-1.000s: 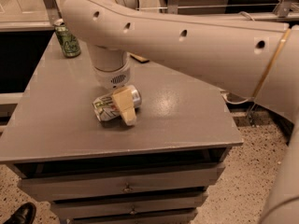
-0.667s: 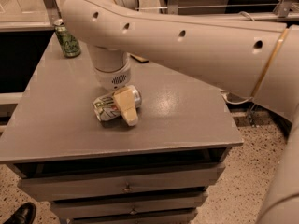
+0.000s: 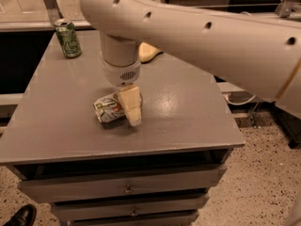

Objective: Knock 7up can over

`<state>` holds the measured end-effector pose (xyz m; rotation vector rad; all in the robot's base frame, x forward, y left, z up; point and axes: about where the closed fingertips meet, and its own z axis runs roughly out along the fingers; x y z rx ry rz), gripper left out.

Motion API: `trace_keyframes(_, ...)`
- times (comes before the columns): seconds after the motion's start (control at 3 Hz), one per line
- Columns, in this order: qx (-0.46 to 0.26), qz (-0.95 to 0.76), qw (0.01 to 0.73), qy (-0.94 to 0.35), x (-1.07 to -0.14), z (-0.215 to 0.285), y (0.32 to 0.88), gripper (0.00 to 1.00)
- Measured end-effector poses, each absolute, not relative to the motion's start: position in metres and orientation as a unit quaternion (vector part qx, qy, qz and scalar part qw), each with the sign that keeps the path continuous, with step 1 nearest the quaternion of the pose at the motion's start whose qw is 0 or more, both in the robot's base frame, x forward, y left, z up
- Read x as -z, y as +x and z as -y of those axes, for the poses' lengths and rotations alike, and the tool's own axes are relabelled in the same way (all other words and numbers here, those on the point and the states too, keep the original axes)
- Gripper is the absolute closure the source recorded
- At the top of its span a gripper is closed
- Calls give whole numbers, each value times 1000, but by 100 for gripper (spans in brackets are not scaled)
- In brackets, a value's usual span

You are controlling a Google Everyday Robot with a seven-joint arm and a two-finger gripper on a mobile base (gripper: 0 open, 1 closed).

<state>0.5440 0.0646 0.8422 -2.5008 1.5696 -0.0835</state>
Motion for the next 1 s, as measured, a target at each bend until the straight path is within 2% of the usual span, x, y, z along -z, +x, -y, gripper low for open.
trace_keyframes(1.0, -208, -577, 361, -703, -912, 43, 544, 0)
